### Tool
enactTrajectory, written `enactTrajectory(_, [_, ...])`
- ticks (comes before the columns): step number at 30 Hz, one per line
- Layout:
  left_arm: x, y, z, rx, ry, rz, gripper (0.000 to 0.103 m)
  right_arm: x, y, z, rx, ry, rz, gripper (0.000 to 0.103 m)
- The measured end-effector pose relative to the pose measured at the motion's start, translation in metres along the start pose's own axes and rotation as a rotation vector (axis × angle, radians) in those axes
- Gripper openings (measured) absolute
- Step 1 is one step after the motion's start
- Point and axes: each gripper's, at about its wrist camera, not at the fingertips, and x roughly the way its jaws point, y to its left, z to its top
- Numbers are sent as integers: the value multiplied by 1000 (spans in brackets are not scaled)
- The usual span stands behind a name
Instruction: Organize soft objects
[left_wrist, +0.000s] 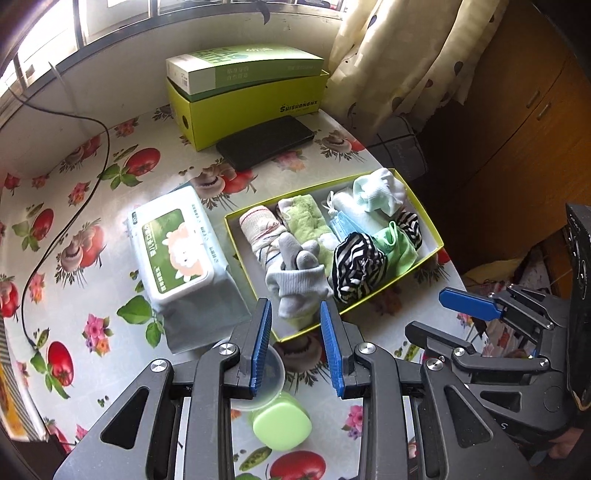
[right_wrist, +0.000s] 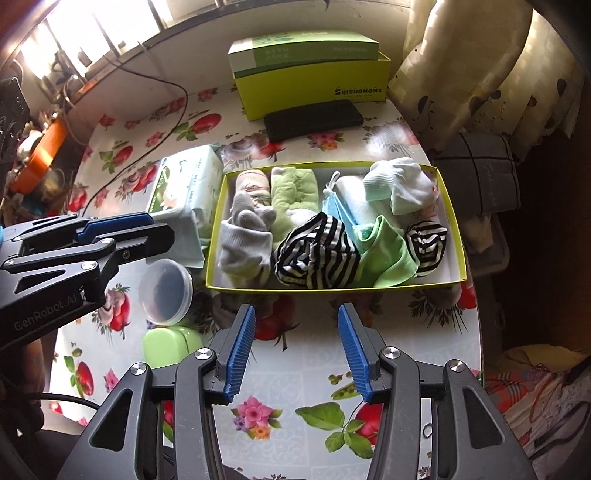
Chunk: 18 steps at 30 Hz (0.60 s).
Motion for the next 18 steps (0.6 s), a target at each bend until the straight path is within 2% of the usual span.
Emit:
enactTrajectory(7, [-8,4,-7,-12,-19,13,29,-2,11,-5,-21,1,-5,49])
enactTrajectory(18, [-6,2,-10,1,5,45,29,-1,13,-8,-20,11,-4,50])
